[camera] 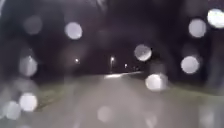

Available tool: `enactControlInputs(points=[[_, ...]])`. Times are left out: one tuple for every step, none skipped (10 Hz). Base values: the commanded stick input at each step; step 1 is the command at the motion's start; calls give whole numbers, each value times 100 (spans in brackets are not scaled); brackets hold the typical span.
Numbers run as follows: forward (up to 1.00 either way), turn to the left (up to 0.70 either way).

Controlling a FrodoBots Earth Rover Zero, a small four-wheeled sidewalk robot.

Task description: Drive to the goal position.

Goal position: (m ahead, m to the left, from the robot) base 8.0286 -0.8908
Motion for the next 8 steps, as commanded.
enactControlInputs(points=[[100,0],[100,0],[100,0],[100,1],[100,5],[100,6],[100,7],[100,8]])
